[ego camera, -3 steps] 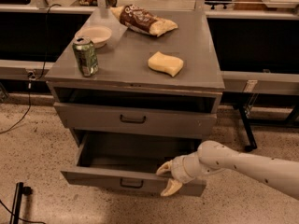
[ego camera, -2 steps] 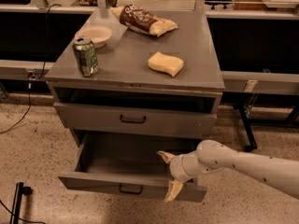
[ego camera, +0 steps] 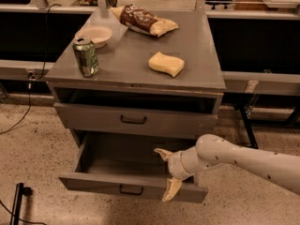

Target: Open middle drawer

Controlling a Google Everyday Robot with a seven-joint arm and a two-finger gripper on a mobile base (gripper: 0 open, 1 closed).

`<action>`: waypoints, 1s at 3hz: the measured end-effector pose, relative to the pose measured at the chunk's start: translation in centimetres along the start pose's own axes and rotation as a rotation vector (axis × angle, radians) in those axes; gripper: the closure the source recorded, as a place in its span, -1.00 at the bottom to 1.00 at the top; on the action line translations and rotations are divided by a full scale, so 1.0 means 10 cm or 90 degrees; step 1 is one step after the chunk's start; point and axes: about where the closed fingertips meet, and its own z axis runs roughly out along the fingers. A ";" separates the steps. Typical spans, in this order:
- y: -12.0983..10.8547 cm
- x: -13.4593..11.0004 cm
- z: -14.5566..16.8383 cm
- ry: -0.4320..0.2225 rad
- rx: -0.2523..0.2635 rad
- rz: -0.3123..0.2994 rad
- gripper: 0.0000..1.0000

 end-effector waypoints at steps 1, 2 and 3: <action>-0.10 -0.07 -0.09 0.006 0.020 0.027 -1.00; -0.31 0.00 -0.14 -0.001 0.062 0.069 -0.69; -0.49 0.10 -0.10 0.000 0.096 0.106 -0.26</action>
Offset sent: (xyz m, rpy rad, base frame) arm 0.0627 -0.0195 0.0218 0.0832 -0.0063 -0.2725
